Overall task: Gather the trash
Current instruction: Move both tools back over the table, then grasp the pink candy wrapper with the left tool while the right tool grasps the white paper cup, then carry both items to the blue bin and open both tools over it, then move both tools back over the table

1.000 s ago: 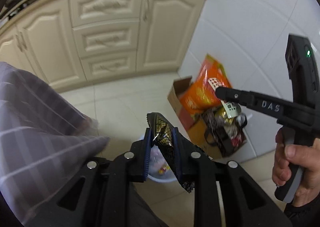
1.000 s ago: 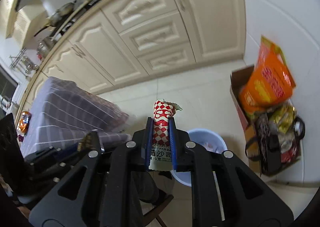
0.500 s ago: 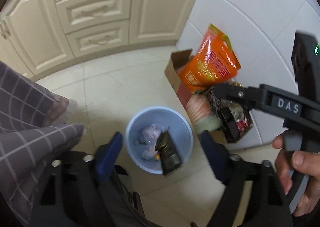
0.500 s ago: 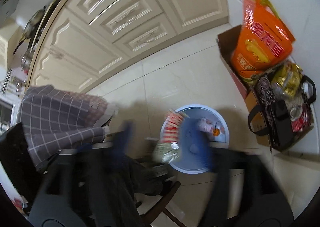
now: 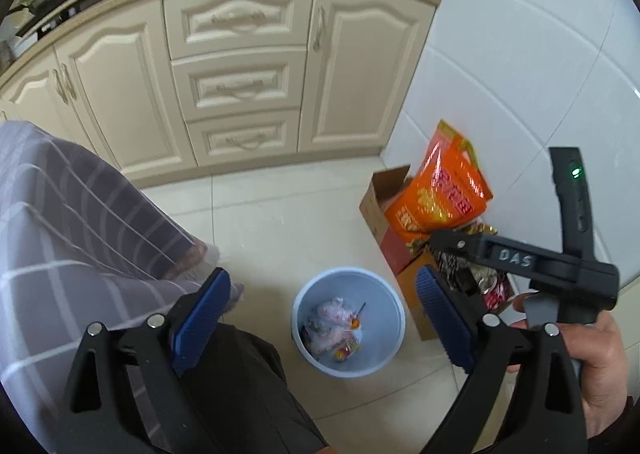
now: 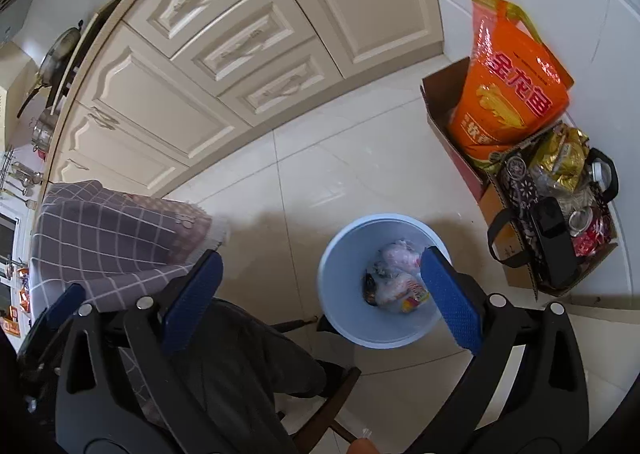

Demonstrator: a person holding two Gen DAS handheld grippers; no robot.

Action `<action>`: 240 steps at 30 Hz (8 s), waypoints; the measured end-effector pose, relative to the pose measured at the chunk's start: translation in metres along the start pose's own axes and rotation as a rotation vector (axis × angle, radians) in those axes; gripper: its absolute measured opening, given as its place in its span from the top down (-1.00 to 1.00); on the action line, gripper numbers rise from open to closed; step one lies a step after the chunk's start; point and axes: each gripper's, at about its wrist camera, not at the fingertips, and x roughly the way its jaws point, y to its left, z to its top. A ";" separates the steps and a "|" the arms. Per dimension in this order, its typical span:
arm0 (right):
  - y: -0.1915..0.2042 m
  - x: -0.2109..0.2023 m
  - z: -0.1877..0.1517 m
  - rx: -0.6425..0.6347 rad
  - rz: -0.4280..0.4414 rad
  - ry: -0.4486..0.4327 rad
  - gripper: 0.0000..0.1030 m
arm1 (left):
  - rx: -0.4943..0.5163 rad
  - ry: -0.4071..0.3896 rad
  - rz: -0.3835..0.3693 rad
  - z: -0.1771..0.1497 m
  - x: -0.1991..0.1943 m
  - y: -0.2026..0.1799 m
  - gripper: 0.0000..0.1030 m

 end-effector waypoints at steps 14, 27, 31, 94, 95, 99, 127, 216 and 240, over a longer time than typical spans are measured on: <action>0.092 -0.060 0.012 -0.157 0.097 -0.124 -0.88 | -0.056 -0.230 0.015 0.014 -0.109 0.030 -0.81; 0.221 -0.101 -0.005 -0.366 0.247 -0.175 -0.88 | -0.143 -0.416 0.164 -0.001 -0.210 0.100 -0.82; 0.273 -0.105 -0.020 -0.448 0.307 -0.174 -0.88 | -0.184 -0.454 0.235 -0.015 -0.239 0.130 -0.84; 0.651 0.001 -0.212 -1.006 0.574 0.147 0.65 | -0.808 -0.381 0.540 -0.180 -0.327 0.472 0.21; 0.645 -0.007 -0.211 -1.005 0.588 0.135 0.67 | -0.801 -0.392 0.547 -0.180 -0.332 0.466 0.21; 0.619 -0.036 -0.200 -0.983 0.623 0.084 0.76 | -0.754 -0.435 0.560 -0.173 -0.350 0.432 0.21; 0.318 -0.171 -0.056 -0.675 0.447 -0.286 0.76 | -0.310 -0.462 0.285 -0.028 -0.279 0.178 0.21; 0.307 -0.100 -0.023 -0.514 0.354 -0.165 -0.88 | -0.198 -0.464 0.313 -0.020 -0.262 0.152 -0.84; 0.541 0.027 -0.120 -0.827 0.425 0.087 -0.88 | -0.533 -0.341 0.617 -0.119 -0.299 0.347 -0.84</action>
